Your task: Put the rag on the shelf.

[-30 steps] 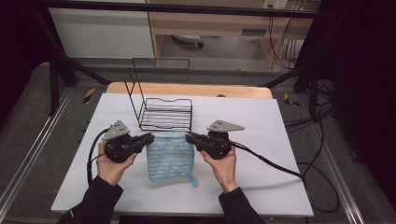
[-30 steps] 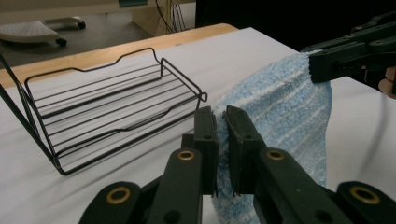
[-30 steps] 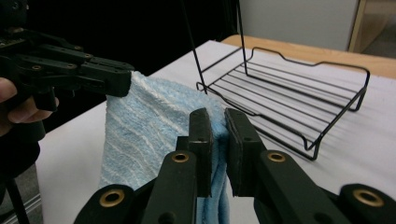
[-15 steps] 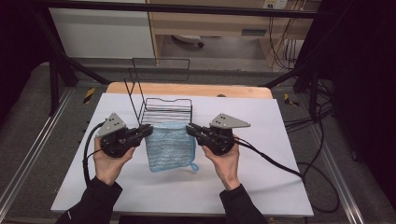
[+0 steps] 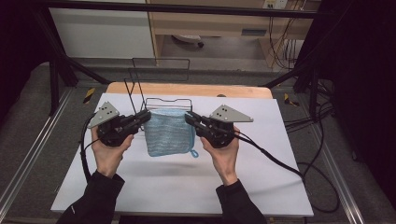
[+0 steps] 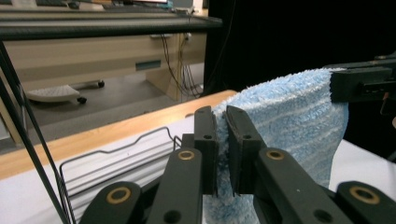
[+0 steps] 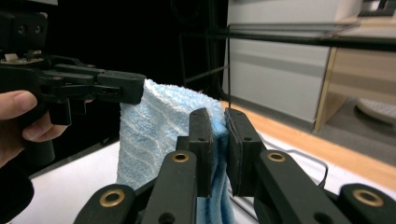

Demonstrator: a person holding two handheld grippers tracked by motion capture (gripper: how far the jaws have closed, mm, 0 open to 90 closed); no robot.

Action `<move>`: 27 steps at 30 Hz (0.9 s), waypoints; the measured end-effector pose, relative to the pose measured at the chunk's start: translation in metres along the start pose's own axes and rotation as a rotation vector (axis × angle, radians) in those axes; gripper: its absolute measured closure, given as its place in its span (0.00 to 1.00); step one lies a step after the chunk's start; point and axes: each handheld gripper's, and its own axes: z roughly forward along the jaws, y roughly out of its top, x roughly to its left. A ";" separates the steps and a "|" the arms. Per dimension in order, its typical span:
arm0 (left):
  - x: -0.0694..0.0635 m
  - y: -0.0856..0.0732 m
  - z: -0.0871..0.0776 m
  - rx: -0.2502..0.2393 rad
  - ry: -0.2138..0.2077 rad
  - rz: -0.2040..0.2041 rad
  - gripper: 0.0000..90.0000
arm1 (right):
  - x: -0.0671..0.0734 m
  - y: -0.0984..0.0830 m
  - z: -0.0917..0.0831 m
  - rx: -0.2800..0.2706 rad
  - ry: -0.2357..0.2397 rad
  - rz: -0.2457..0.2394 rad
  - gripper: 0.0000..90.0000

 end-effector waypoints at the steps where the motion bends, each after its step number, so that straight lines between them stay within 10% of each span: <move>1: 0.001 0.002 0.000 -0.010 0.001 -0.003 0.93 | 0.000 0.002 0.001 -0.007 -0.004 -0.006 0.91; 27: 0.019 0.057 -0.002 -0.199 0.044 -0.018 0.93 | 0.007 0.067 0.021 -0.147 -0.074 -0.094 0.91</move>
